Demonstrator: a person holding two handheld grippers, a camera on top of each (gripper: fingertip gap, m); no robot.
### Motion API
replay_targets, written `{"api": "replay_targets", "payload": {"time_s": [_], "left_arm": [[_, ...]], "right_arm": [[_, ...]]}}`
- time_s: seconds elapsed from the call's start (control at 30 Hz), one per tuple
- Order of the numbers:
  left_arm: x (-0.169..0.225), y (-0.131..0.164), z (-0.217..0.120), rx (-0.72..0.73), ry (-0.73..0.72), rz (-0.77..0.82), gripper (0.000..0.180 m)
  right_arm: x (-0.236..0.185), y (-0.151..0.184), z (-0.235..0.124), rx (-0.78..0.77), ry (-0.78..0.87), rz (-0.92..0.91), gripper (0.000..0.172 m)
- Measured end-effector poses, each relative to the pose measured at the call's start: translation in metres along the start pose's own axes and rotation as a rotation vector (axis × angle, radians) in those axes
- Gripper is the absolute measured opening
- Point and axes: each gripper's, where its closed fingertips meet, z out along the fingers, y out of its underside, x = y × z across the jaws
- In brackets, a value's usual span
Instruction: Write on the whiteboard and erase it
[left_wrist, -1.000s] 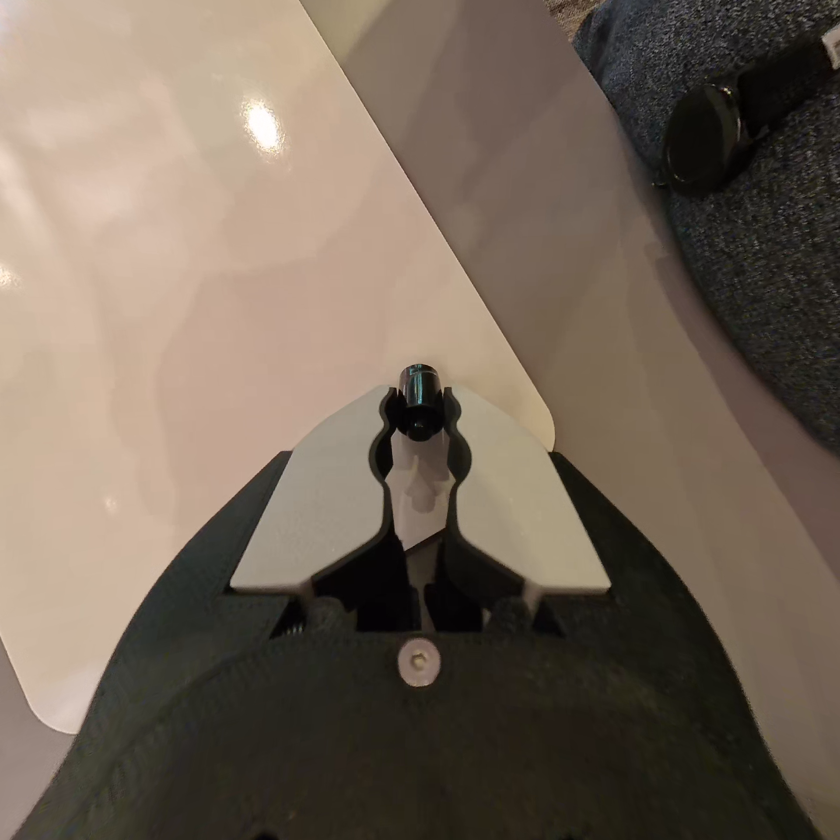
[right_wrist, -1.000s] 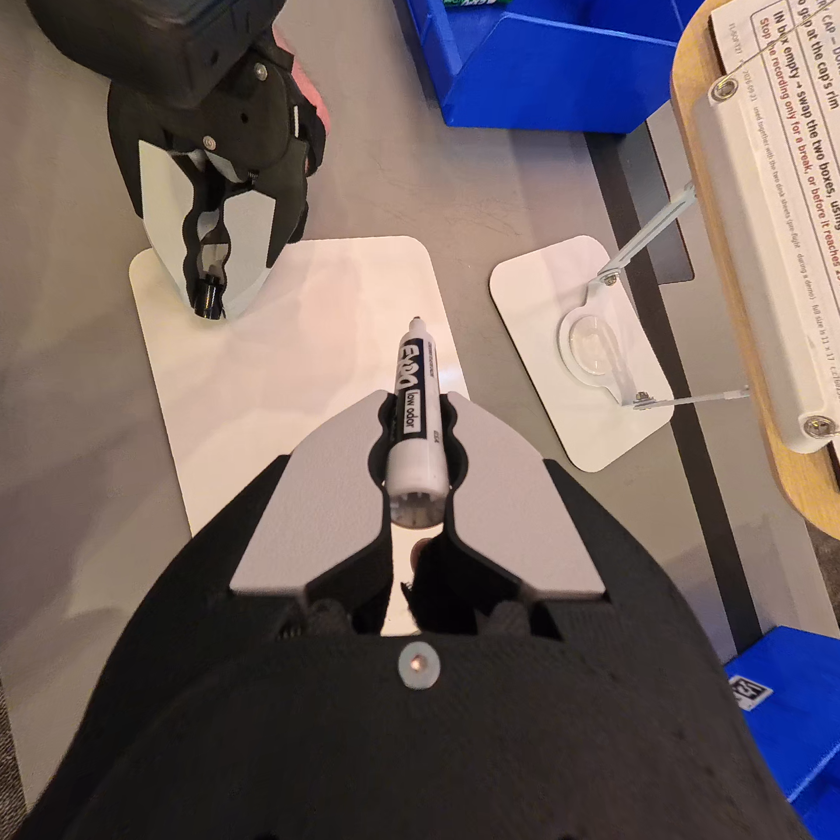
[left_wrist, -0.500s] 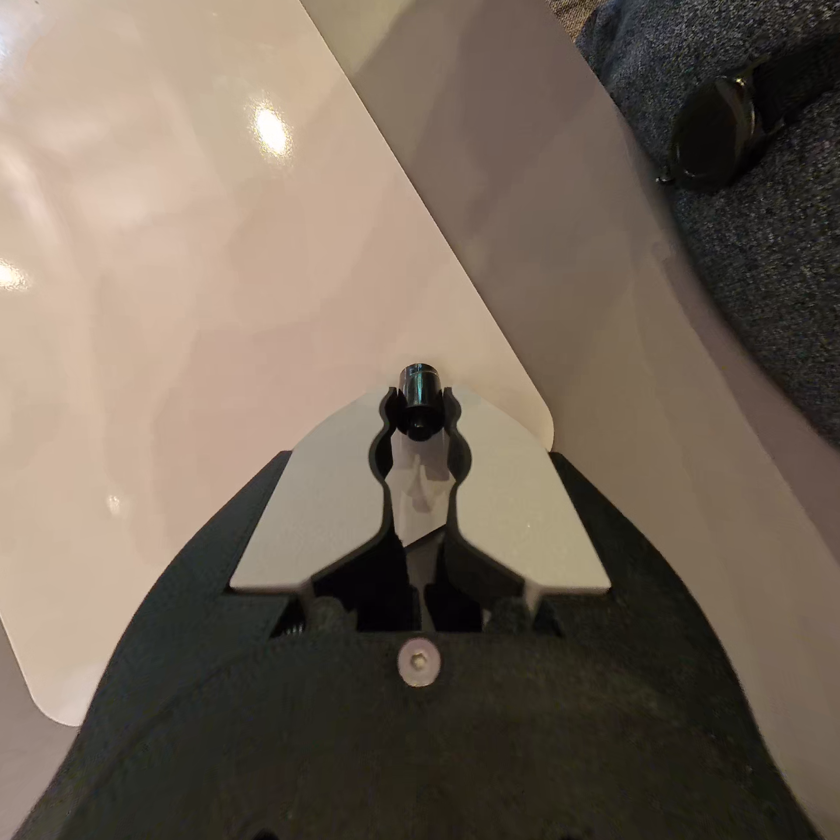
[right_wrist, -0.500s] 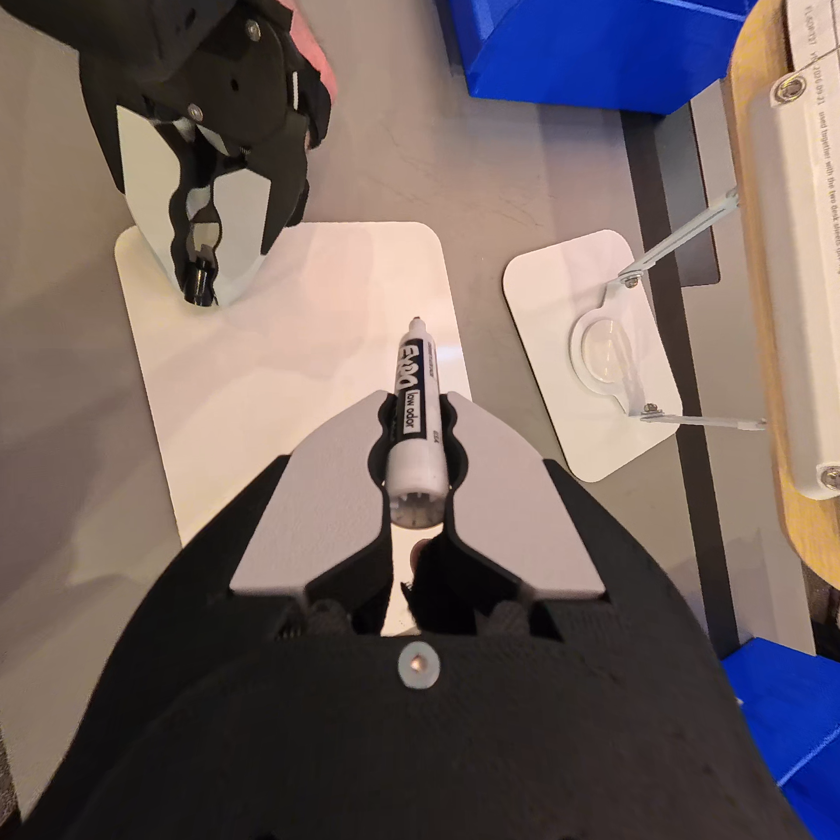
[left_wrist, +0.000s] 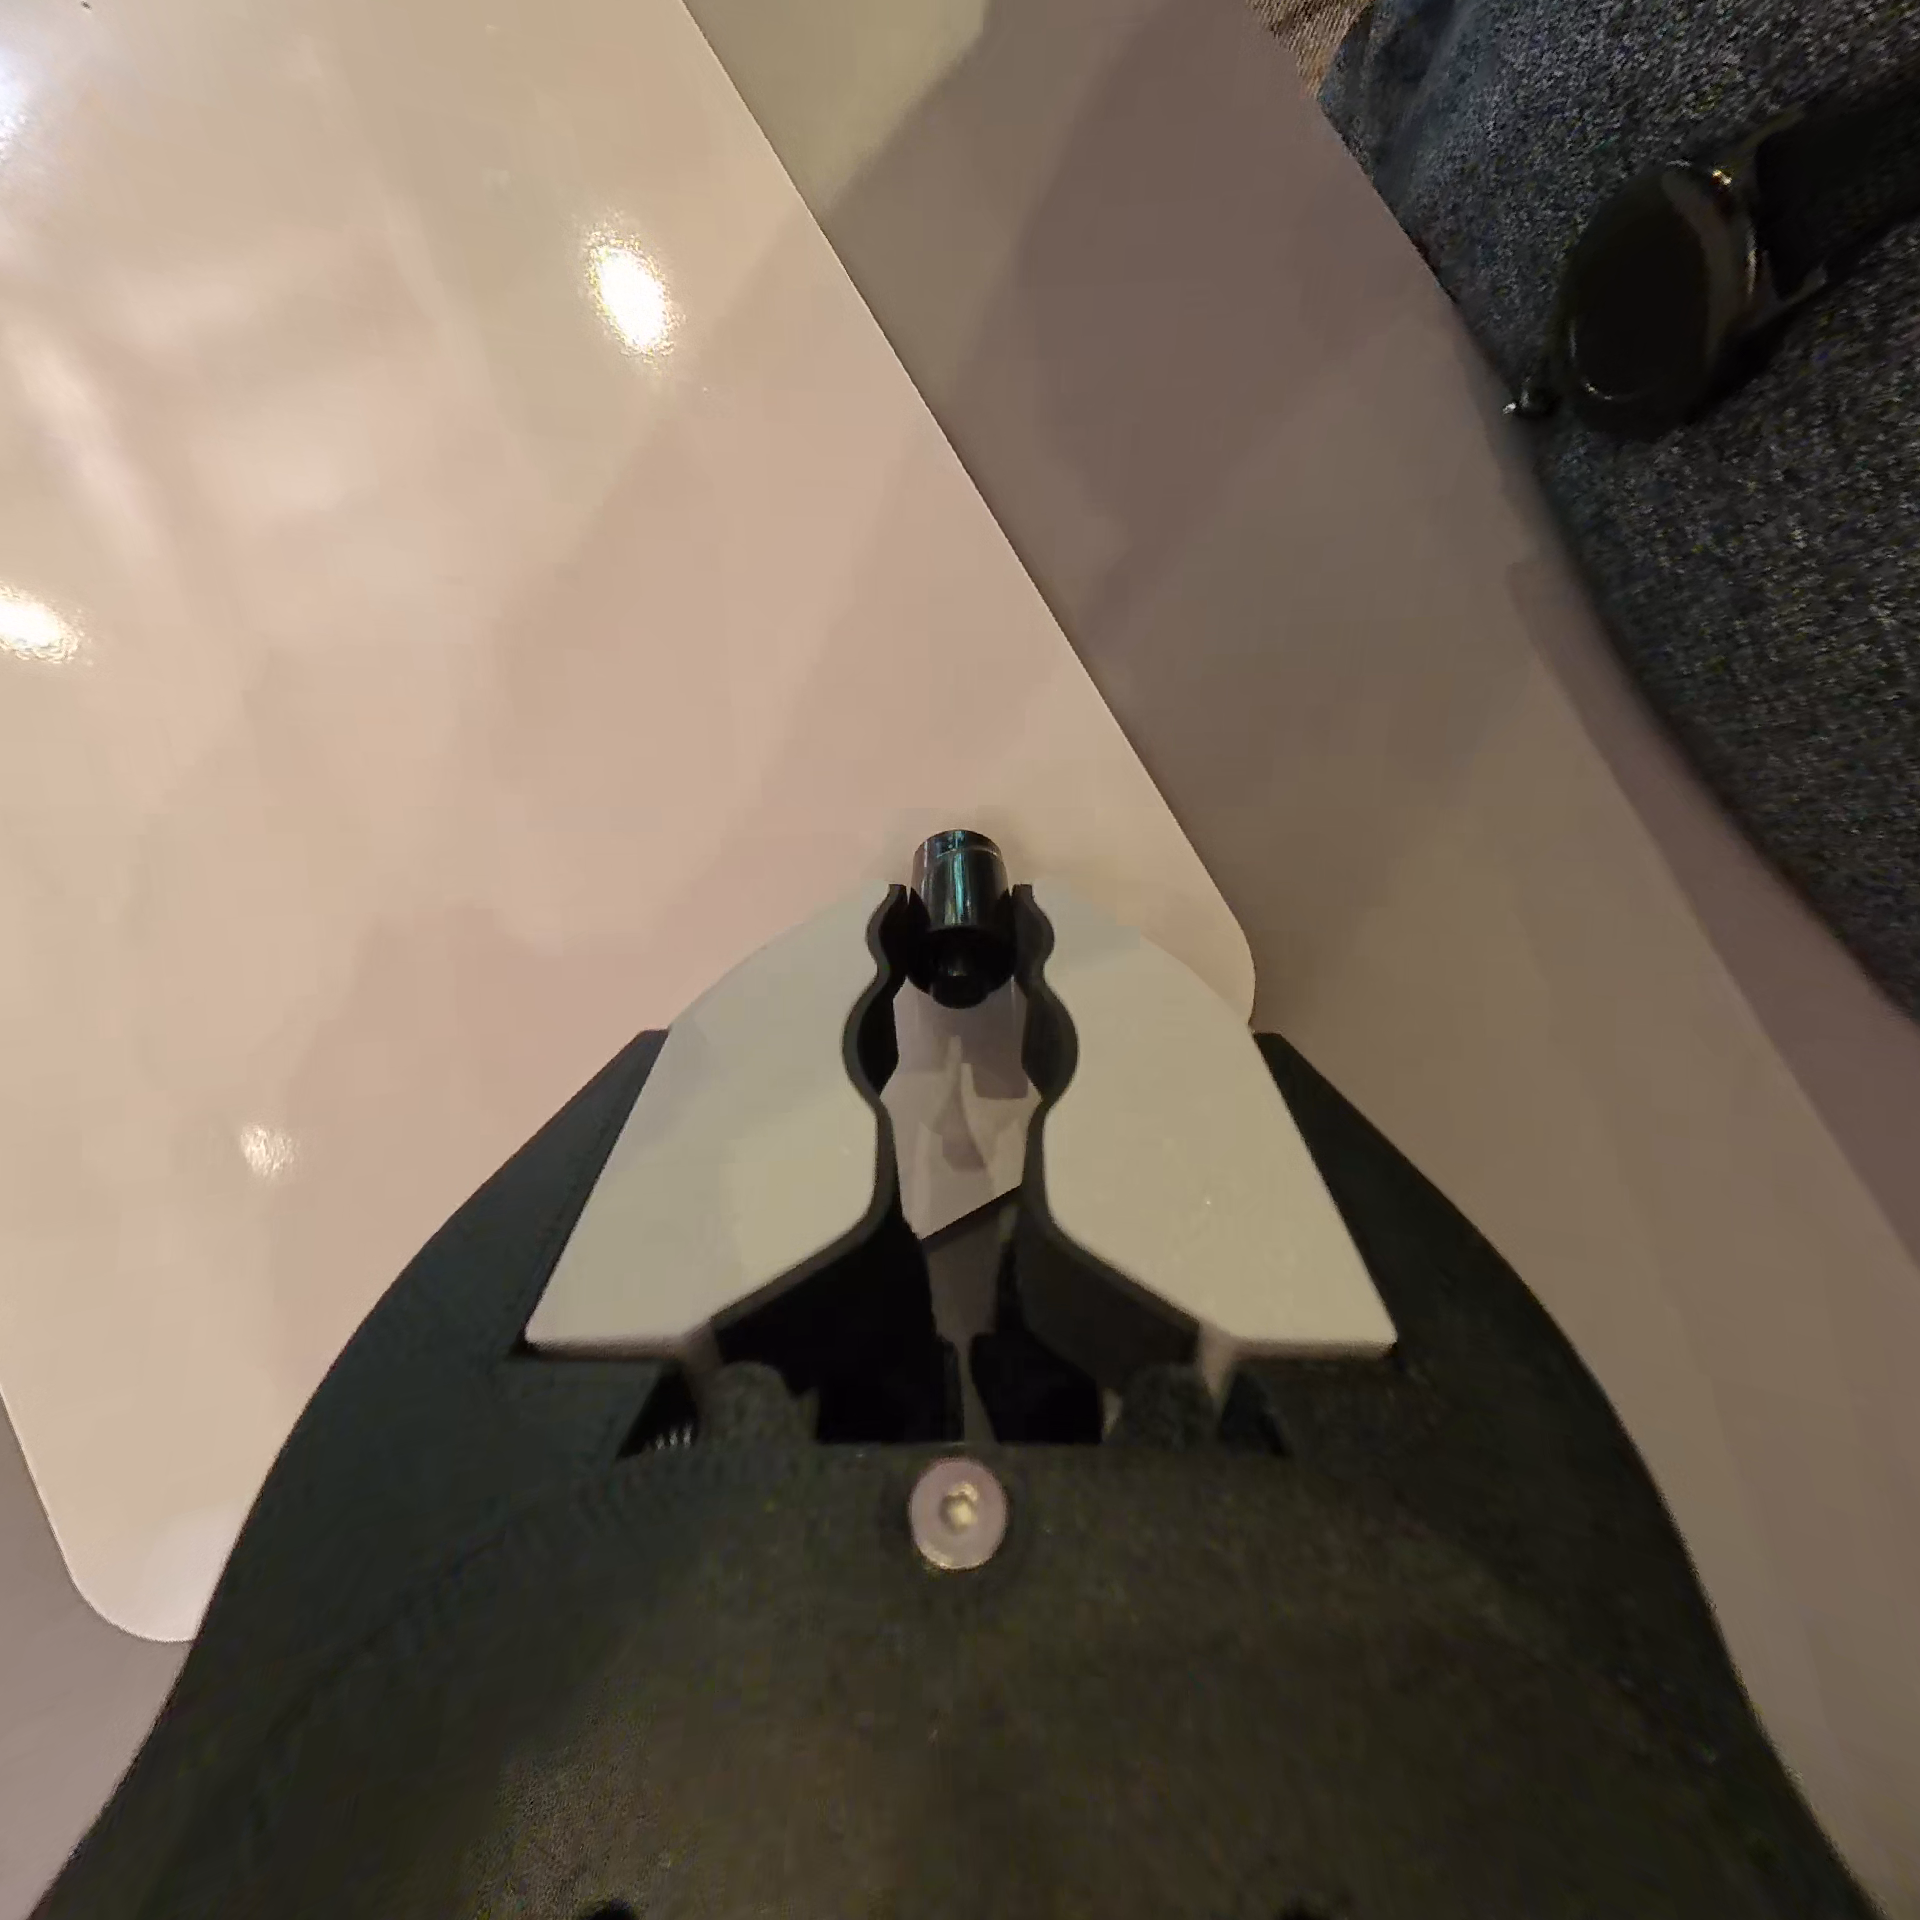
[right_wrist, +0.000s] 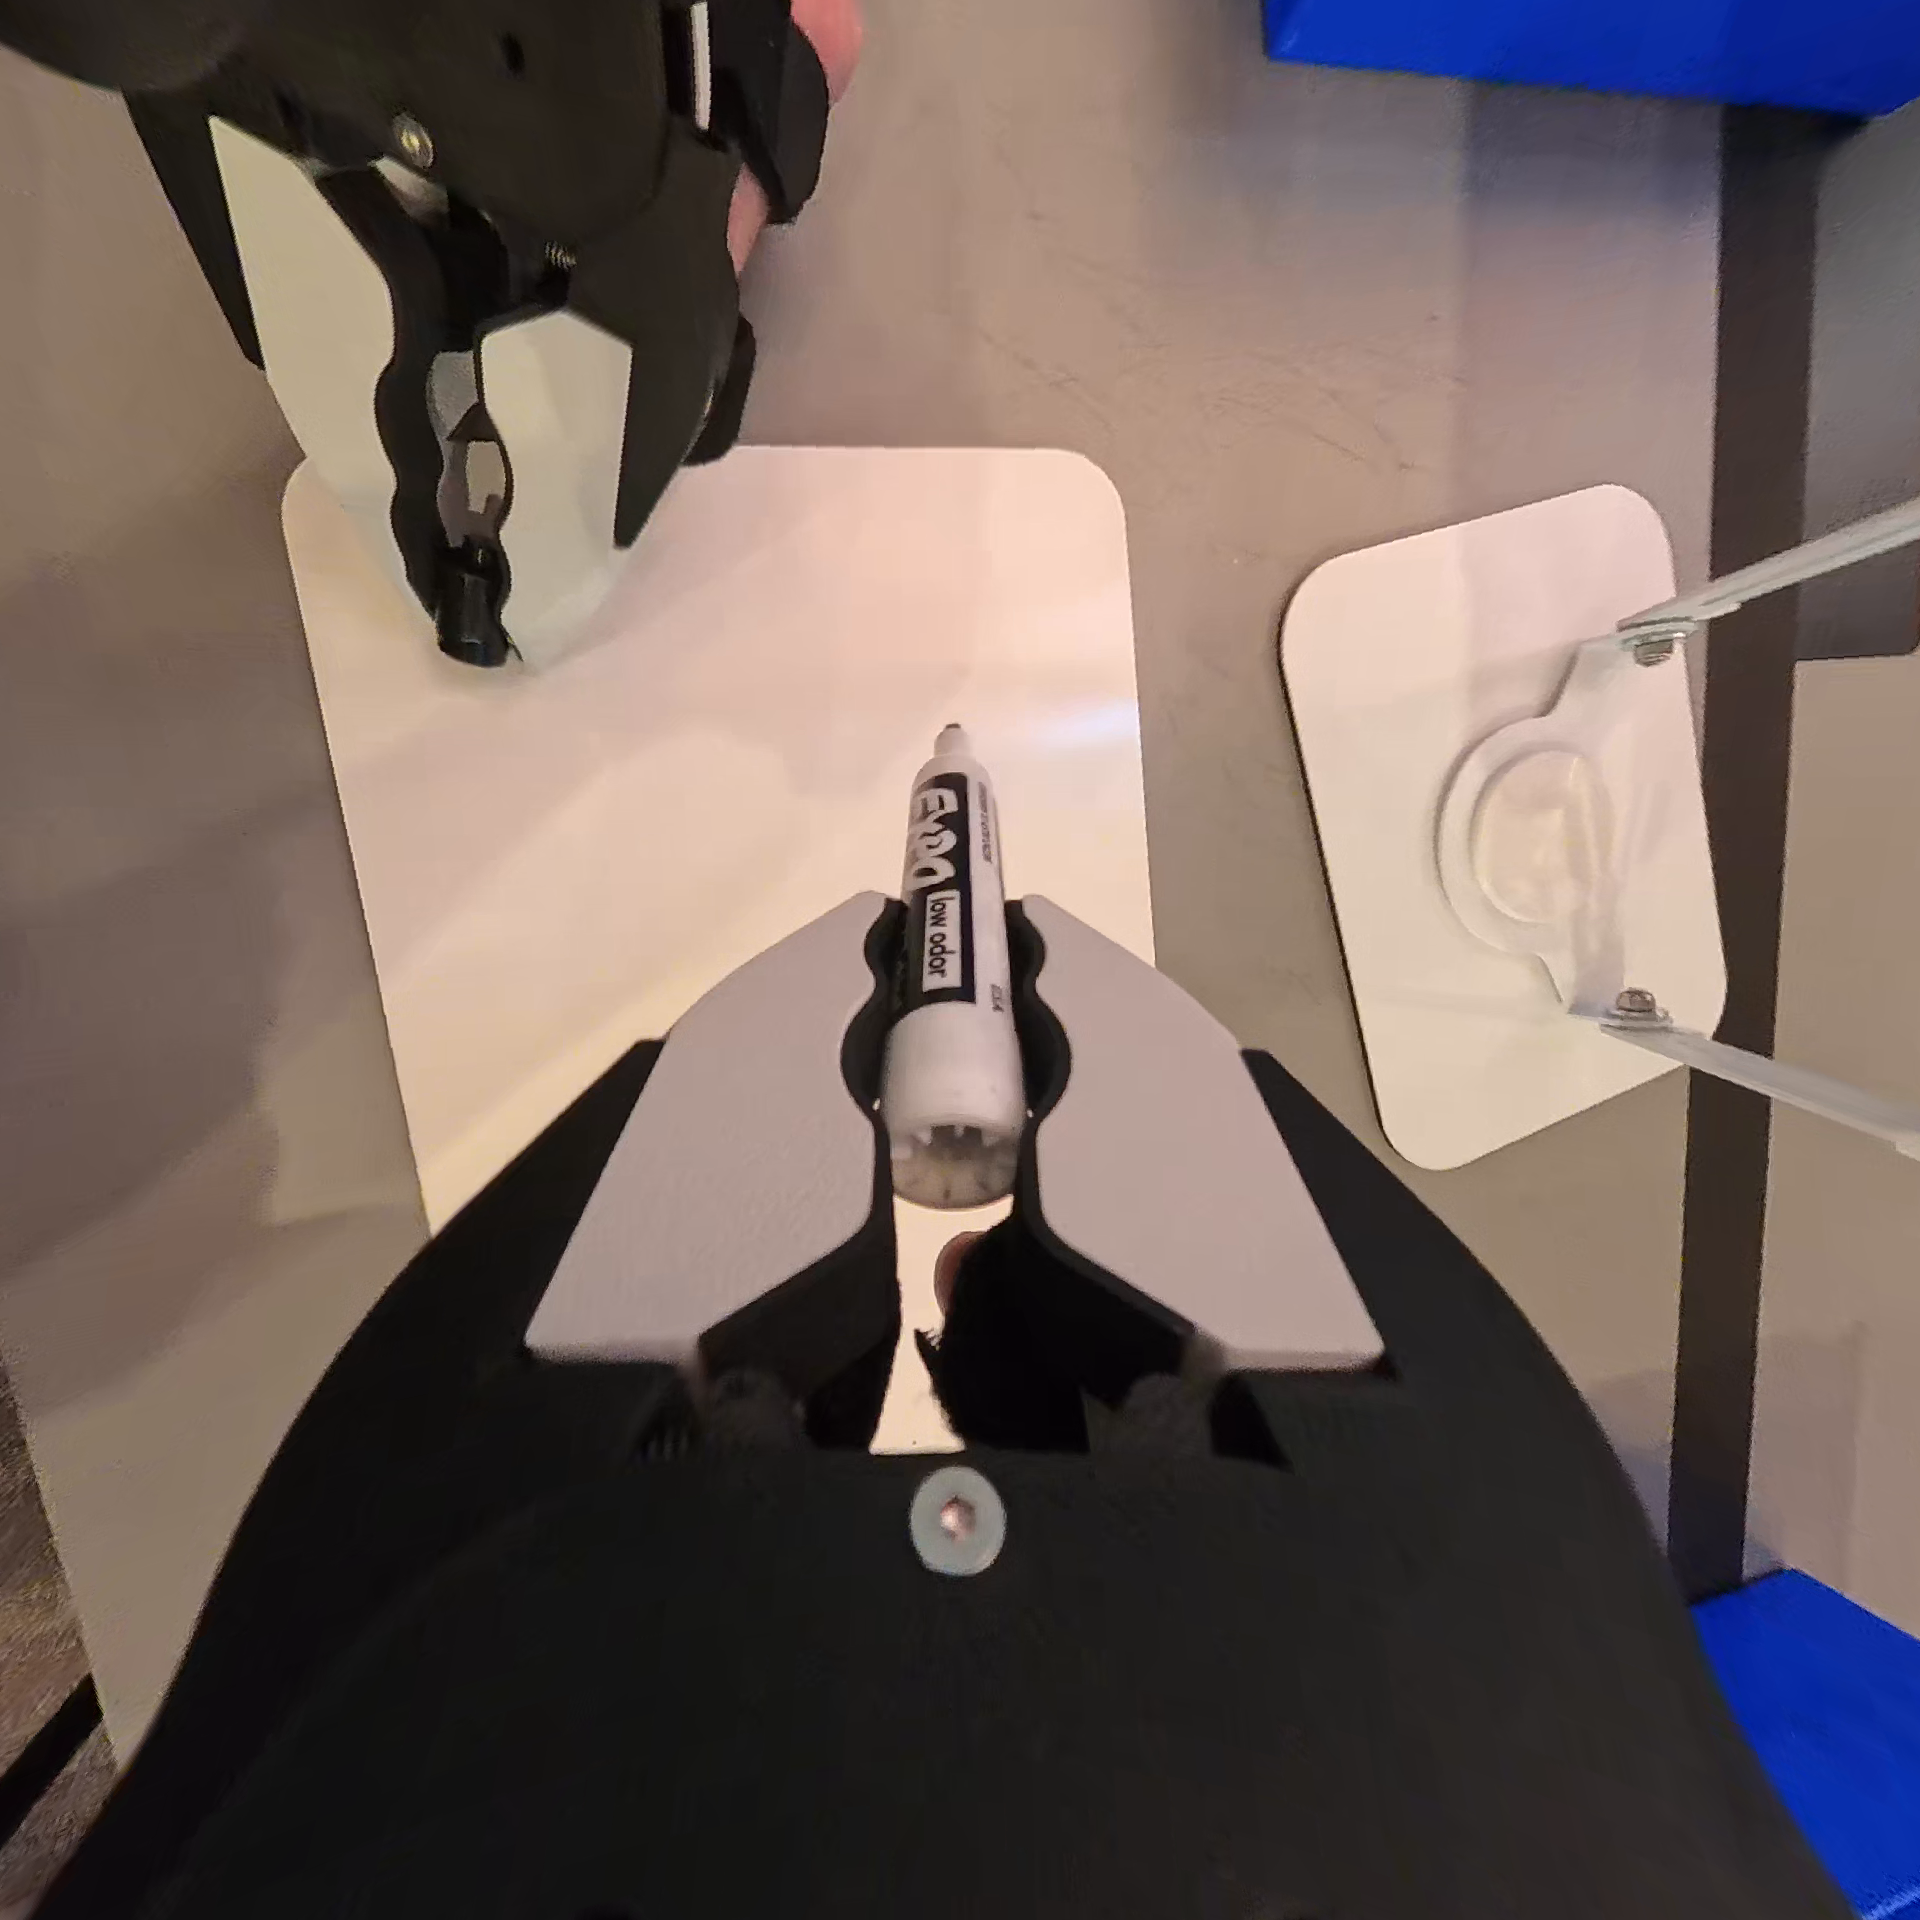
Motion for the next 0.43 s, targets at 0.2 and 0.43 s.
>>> {"api": "replay_targets", "payload": {"time_s": [0.2, 0.43], "left_arm": [[0.000, 0.000, 0.001, 0.005, -0.001, -0.001, 0.020], [0.001, -0.001, 0.001, 0.012, 0.005, 0.002, 0.020]], "right_arm": [[0.001, -0.003, 0.016, -0.086, -0.045, -0.044, 0.021], [0.006, -0.003, 0.036, -0.159, -0.072, -0.086, 0.021]]}}
